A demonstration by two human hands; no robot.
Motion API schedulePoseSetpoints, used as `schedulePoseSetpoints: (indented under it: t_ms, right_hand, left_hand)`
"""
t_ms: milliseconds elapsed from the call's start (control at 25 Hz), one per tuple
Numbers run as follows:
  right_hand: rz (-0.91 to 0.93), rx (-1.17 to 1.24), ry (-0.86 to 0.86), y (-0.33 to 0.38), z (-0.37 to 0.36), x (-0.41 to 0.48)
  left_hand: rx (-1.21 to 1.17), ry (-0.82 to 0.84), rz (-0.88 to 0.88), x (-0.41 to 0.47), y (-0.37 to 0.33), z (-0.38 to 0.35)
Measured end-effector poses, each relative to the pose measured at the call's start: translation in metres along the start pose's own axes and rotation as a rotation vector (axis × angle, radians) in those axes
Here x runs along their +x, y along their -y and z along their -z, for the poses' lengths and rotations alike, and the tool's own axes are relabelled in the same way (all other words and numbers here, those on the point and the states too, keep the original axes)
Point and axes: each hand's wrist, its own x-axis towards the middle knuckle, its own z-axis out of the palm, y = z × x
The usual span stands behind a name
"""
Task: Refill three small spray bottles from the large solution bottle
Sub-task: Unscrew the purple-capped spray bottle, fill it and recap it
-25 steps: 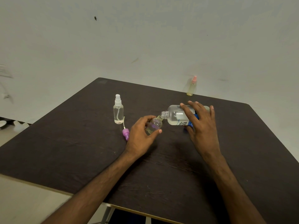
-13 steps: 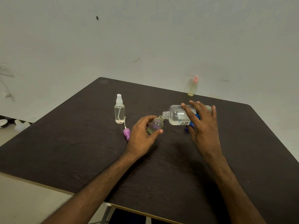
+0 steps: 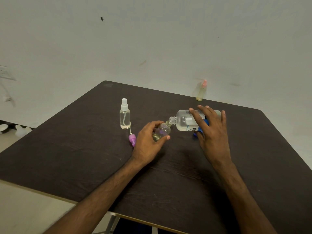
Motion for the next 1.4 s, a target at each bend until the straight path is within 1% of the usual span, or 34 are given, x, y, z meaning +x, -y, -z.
schedulePoseSetpoints:
  t_ms: [1400]
  right_hand:
    - [0.000,-0.031,-0.003,-0.0004,0.0014,0.0009]
  left_hand:
    - [0.000,-0.004,0.011,0.0001,-0.0013,0.0000]
